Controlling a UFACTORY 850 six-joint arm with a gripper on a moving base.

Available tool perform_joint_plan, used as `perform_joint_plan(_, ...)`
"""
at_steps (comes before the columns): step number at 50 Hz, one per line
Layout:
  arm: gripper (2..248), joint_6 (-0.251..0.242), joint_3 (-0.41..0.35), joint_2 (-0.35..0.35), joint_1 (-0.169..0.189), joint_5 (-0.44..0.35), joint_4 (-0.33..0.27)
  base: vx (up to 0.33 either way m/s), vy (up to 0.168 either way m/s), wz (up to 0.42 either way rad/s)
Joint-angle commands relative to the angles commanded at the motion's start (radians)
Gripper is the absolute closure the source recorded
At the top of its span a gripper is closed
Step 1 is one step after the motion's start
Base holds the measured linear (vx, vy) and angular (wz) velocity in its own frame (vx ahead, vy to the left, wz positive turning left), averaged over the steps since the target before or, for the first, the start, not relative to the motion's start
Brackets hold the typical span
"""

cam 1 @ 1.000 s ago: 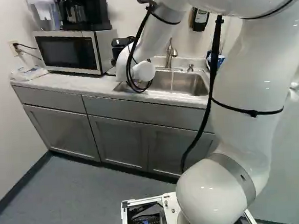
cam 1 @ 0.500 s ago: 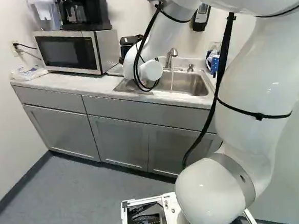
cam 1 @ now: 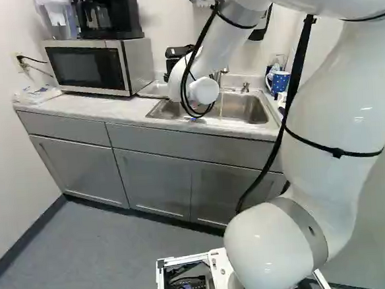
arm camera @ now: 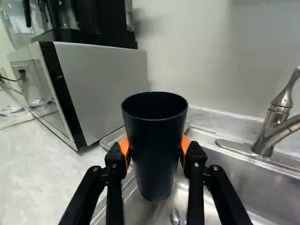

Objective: Rinse the cup and place it in the tray

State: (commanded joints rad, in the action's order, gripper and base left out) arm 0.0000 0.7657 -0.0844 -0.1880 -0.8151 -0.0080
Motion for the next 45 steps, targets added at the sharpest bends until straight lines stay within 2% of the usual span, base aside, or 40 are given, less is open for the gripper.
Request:
perform_joint_plan(16,127,0.000,-0.018,0.008,0.046,0.000,0.000,0.000,0.000,0.000)
perform_joint_plan(45,127,0.000,-0.051,-0.021,0.132,0.000,0.008,0.000,0.000,0.000)
